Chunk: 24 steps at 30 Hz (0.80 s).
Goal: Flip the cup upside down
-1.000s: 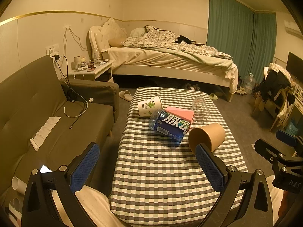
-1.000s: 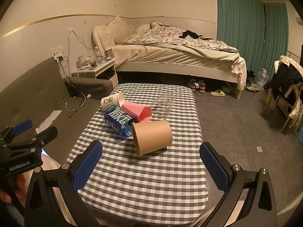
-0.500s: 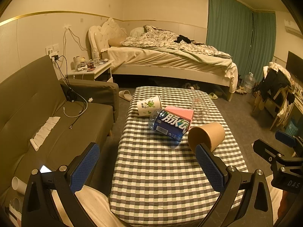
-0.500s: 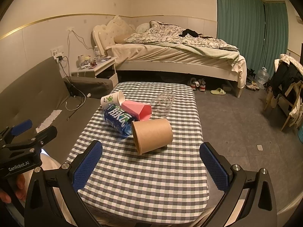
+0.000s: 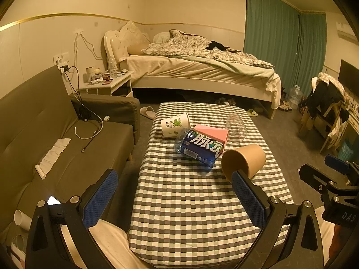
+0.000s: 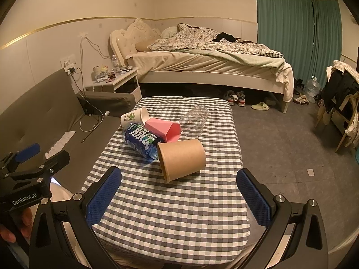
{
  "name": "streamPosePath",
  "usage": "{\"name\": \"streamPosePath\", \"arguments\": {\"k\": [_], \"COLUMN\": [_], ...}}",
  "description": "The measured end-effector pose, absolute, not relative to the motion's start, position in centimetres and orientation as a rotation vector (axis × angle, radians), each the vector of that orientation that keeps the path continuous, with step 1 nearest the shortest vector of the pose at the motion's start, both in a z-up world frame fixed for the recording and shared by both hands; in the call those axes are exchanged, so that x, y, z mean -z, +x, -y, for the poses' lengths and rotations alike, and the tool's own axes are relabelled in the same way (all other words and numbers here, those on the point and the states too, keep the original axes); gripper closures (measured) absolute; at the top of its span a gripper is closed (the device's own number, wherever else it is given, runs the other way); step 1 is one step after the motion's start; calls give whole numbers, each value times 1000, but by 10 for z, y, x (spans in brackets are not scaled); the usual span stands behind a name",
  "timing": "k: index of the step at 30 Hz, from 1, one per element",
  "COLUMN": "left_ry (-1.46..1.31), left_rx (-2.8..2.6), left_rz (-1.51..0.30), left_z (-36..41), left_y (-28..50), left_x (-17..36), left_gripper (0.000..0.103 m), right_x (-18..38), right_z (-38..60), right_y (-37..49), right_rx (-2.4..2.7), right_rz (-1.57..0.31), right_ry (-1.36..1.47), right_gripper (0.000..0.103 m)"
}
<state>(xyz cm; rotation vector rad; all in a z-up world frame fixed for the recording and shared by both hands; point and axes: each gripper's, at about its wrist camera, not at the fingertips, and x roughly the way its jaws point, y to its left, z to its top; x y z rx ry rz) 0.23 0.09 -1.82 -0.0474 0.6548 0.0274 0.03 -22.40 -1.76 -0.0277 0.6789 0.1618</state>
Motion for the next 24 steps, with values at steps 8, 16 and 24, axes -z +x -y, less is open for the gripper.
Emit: {"name": "streamPosePath", "arguments": {"k": [8,16,24], "left_ry": [-50,-48,-48], "left_rx": [-29,-30,-29], "left_rz": [-655,-656,-656], "left_z": [-1,0,1], "left_y": [3,3,2], "left_x": [18,17,18], "left_gripper": [0,0,0], "right_x": [17,16,15], "right_z": [225,224,220], "right_y": [0,1,3], "right_rx": [-162,-170,-179], "right_rz": [-681,-680,-686], "right_ry": [-28,-37,-43], "right_gripper": [0,0,0]}}
